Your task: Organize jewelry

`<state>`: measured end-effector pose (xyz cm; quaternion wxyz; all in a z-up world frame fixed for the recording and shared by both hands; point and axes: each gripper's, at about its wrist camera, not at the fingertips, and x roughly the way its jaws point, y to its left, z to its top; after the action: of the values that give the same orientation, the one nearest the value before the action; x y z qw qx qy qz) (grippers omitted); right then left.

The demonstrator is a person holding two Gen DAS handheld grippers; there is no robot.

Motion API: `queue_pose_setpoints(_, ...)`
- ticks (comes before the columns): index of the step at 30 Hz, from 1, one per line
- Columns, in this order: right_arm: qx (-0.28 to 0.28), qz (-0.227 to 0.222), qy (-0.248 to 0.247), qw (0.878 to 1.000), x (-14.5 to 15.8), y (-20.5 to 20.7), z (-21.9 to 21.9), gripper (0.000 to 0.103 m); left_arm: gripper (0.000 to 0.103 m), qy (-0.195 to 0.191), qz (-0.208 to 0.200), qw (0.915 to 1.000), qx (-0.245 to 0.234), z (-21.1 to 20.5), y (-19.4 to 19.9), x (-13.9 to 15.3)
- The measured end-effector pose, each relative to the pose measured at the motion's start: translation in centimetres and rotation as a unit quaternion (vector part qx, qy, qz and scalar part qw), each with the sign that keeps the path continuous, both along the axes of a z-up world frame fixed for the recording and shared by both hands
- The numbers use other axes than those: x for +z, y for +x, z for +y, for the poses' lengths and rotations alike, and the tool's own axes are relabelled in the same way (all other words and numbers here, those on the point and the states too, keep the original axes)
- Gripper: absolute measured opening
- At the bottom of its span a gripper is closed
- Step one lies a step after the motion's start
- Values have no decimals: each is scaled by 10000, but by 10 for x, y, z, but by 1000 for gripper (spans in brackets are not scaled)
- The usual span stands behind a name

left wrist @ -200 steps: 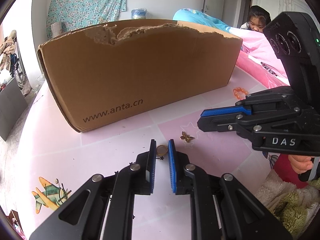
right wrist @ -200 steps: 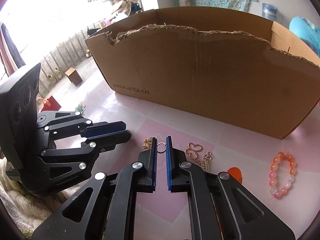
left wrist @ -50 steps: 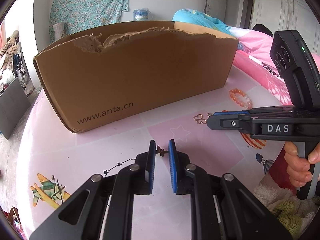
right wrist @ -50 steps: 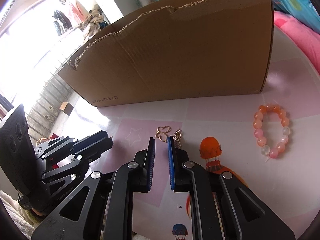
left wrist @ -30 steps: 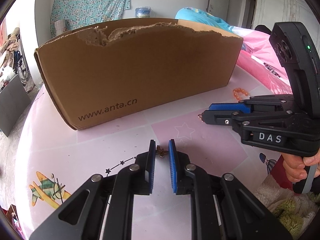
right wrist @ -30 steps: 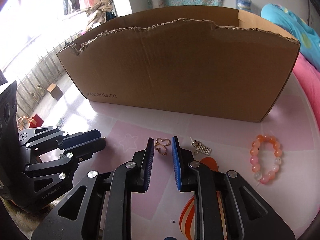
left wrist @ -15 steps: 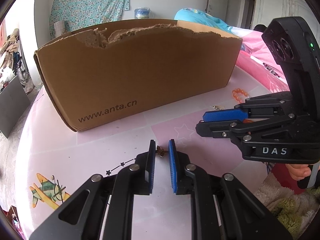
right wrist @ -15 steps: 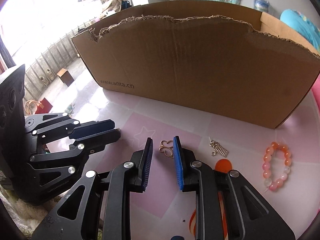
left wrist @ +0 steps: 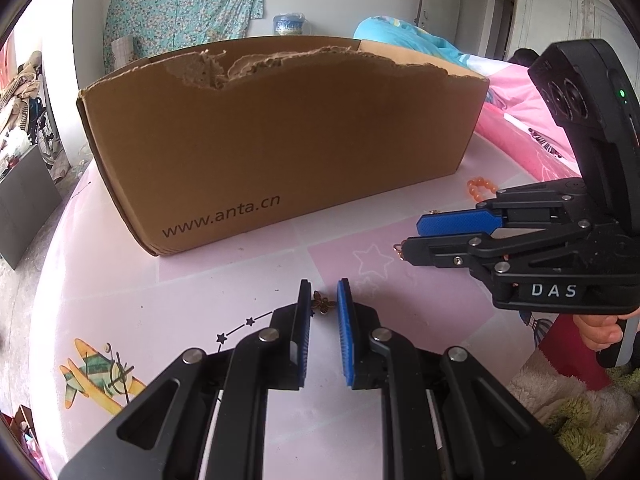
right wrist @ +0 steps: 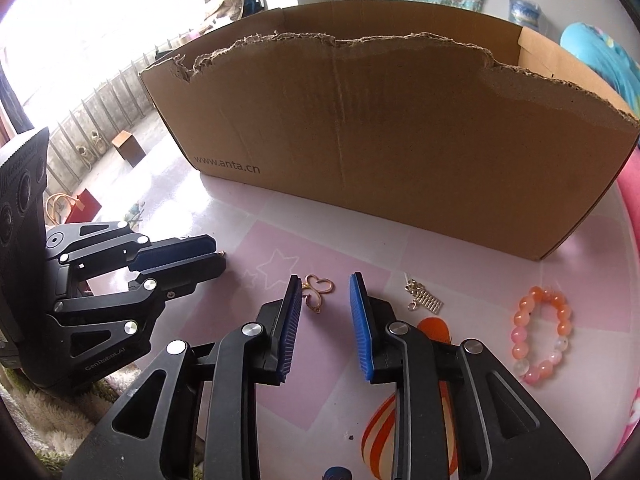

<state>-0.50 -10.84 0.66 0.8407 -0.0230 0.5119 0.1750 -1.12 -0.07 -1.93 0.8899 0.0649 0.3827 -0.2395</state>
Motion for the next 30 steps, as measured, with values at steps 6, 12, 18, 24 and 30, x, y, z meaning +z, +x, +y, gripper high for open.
queue_pose_setpoints(6,154,-230,-436,9987,-4,-5,20,29,12,-17,24,10000,57,0,4,-1)
queue_pose_setpoints(12,290,-263,-564,9976,-8,0,25,29,12,26,-9,10000,9,-1,2,-2)
queue_pose_setpoints(18,466,-204,-628,9967,-11,7,34,14,12,-29,1,10000,48,1,2,-2)
queue_pose_setpoints(24,365,-169,-475,9981,-11,11,34,14,12,-30,-3,10000,40,3,2,-2)
queue_pose_setpoints(30,240,-161,-262,9992,2,9,11,14,12,-9,-36,10000,12,3,0,-2)
